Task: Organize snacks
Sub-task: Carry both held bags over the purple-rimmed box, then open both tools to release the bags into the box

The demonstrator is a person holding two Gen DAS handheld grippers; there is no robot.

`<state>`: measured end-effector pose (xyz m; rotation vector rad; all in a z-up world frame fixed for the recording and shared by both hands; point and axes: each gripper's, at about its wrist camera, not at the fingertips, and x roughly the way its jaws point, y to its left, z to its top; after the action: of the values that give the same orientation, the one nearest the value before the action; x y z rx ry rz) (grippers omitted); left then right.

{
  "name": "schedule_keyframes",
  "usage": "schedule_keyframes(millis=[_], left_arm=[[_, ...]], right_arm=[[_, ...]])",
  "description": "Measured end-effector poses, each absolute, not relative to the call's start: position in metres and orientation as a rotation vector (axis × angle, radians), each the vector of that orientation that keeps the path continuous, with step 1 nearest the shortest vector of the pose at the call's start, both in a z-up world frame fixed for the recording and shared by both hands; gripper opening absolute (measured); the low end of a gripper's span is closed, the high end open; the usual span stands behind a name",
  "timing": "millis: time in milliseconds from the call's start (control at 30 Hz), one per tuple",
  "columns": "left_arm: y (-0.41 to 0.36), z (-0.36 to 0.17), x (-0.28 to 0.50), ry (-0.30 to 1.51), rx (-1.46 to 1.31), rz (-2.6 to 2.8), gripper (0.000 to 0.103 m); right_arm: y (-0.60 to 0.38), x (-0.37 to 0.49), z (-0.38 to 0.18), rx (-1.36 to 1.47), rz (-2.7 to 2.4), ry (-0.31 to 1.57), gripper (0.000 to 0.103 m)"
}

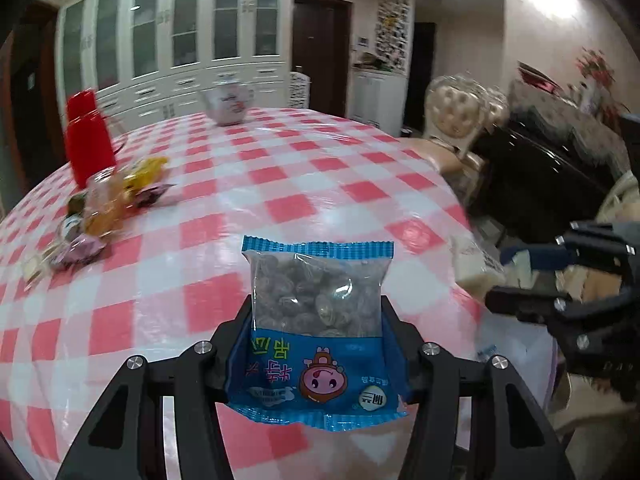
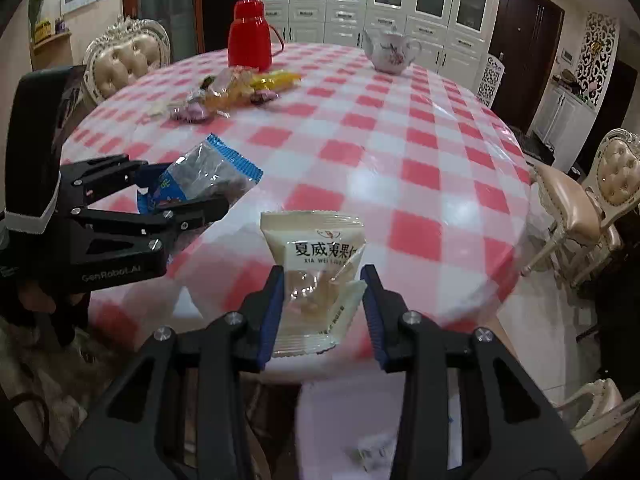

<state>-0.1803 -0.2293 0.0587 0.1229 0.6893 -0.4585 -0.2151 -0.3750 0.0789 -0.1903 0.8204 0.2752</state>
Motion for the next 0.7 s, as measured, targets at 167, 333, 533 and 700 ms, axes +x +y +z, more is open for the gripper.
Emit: schedule_keyframes(millis=[167,333,533,700], left_arm=[[-0.261,0.059,-0.2,0.676,0.195,-0.553,0.057],[-0.286,0.057,-0.209,0.679,0.239,-0.619,0.057],[-0.314,0.05,-0.216,0.716,0.278,-0.697,0.057],[-0.351,0.044,-0.233,0.719,0.364,-0.79,0.057]], right_arm=[[-0.407,-0.226,0.08,-0.211,0.264,0.848,0.042],[-0.431,-0.229,0.073,-0.277,0.283,0.912,0.042],[-0.452,-0.24,0.071,-0.35,0.293,0.919,0.042],[-0.478,-0.247,0.065,-0.384,0.245,0.946,0.042]])
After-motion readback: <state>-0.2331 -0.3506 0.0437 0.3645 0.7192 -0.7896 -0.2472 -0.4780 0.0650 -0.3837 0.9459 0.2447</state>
